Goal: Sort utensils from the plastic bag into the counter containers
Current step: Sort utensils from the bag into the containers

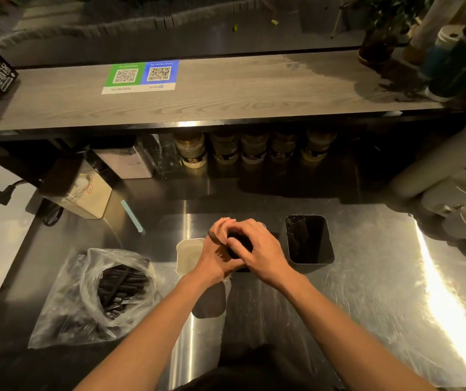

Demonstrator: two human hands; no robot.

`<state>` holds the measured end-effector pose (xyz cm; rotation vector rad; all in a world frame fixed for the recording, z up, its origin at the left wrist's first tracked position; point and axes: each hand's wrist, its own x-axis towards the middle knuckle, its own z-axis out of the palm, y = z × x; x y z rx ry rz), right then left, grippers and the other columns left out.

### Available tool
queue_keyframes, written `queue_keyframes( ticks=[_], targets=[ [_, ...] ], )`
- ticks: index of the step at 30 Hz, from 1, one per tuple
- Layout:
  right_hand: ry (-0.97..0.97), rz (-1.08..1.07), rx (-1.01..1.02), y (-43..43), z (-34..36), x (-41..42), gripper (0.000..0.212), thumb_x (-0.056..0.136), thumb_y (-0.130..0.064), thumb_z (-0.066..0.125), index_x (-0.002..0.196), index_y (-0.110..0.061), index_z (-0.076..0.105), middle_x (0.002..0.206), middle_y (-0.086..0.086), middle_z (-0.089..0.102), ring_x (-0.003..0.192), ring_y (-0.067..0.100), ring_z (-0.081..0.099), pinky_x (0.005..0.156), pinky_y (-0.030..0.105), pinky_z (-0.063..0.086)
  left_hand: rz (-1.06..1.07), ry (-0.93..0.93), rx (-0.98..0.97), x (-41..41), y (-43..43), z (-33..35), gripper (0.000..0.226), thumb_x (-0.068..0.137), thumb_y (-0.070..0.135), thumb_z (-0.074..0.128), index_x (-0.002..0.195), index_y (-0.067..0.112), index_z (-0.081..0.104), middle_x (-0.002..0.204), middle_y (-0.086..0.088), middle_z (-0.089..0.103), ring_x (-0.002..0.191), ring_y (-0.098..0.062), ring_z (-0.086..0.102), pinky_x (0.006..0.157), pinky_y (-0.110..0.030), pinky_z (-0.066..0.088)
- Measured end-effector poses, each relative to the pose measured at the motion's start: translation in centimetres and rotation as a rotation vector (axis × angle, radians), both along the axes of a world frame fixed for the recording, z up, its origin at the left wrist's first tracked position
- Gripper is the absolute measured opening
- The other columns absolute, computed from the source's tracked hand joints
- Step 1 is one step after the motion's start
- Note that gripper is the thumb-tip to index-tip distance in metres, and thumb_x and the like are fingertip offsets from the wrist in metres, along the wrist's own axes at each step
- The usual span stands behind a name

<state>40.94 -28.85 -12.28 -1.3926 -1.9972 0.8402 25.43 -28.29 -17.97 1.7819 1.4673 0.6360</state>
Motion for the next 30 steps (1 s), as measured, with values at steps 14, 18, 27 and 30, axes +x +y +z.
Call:
queue_keyframes(
  ticks=[14, 18, 27, 30],
  targets=[
    [0.115, -0.318, -0.102, 0.5, 0.2, 2.6, 0.061, 0.094, -0.021, 0.066, 0.145, -0.036, 0.036, 0.11, -0.011, 0.064, 0.099, 0.01, 0.064, 0.092, 0.03, 0.052, 0.067, 0.122, 0.002, -0.4, -1.0, 0.4, 0.059, 0.094, 0.046, 0.064, 0.144, 0.021, 0.045, 0.153, 0.008, 0.034, 0.136, -0.01, 0.042, 0.114, -0.031, 0.04],
    [-0.067, -0.177, -0.116, -0.5, -2.1, 3.2, 0.03, 0.096, -0.027, 0.063, 0.126, -0.033, 0.059, 0.117, -0.013, 0.062, 0.107, 0.003, 0.057, 0.093, 0.037, 0.055, 0.104, 0.093, 0.03, -0.1, -1.3, 0.0, 0.047, 0.097, 0.035, 0.063, 0.139, 0.018, 0.05, 0.153, 0.006, 0.035, 0.132, -0.007, 0.042, 0.109, -0.026, 0.041],
    [-0.197, -0.233, -0.051, -1.2, -3.9, 2.8, 0.042, 0.103, -0.03, 0.05, 0.144, -0.021, 0.049, 0.152, -0.003, 0.04, 0.14, 0.014, 0.035, 0.114, 0.036, 0.034, 0.189, 0.082, 0.168, -0.5, -2.0, -0.7, 0.043, 0.095, 0.05, 0.052, 0.124, 0.02, 0.064, 0.131, 0.008, 0.055, 0.116, -0.008, 0.054, 0.1, -0.028, 0.051],
    [-0.306, -0.128, -0.189, -1.0, -4.5, 2.2, 0.05, 0.108, -0.036, 0.033, 0.156, -0.023, 0.029, 0.165, -0.005, 0.02, 0.152, 0.014, 0.016, 0.122, 0.035, 0.016, 0.22, 0.078, 0.139, -0.3, -1.8, -0.8, 0.034, 0.094, 0.04, 0.065, 0.123, 0.021, 0.064, 0.127, 0.008, 0.054, 0.111, -0.01, 0.056, 0.094, -0.025, 0.053]
  ],
)
